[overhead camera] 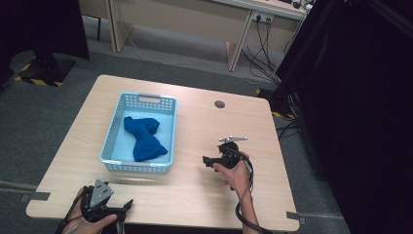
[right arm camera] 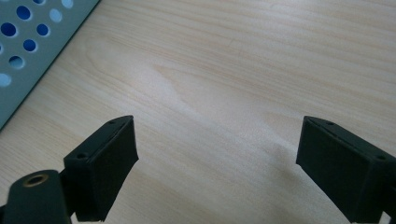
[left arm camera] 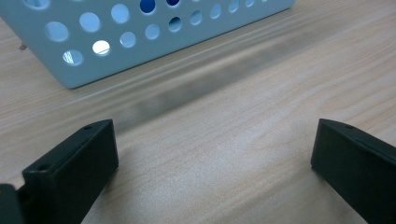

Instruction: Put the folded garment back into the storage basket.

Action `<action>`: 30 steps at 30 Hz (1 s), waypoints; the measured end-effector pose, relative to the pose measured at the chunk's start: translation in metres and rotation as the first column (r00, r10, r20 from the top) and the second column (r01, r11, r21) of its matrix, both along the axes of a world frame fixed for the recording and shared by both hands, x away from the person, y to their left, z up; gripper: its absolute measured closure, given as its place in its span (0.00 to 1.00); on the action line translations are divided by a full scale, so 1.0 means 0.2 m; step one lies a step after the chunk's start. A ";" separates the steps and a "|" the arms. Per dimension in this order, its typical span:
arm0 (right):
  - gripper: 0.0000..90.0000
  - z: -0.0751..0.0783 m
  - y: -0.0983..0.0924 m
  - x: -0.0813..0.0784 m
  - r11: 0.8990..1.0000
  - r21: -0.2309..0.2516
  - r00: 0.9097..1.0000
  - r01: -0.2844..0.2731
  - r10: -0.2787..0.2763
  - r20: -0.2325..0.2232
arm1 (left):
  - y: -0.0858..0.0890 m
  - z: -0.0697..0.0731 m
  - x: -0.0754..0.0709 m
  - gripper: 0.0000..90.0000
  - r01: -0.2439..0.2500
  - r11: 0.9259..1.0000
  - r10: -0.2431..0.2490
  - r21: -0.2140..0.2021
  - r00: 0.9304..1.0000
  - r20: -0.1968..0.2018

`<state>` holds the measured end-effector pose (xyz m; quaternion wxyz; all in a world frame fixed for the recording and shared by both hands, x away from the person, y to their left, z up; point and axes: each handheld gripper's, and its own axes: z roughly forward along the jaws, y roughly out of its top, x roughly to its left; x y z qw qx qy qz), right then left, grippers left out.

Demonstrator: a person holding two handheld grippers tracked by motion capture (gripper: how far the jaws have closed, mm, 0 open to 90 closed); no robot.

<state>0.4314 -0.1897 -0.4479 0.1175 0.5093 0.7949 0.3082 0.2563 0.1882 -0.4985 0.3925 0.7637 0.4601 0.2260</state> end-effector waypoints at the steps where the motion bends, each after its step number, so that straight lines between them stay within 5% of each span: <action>1: 0.14 0.00 0.00 0.00 1.000 0.001 1.000 0.002 -0.002 0.001 | 0.00 0.00 0.00 0.00 0.000 1.000 0.000 0.000 1.000 0.000; 30: 0.14 -0.07 -0.05 -0.02 1.000 -0.011 0.999 0.023 -0.023 -0.025 | 0.00 0.00 0.00 0.00 -0.001 1.000 0.001 0.000 1.000 0.000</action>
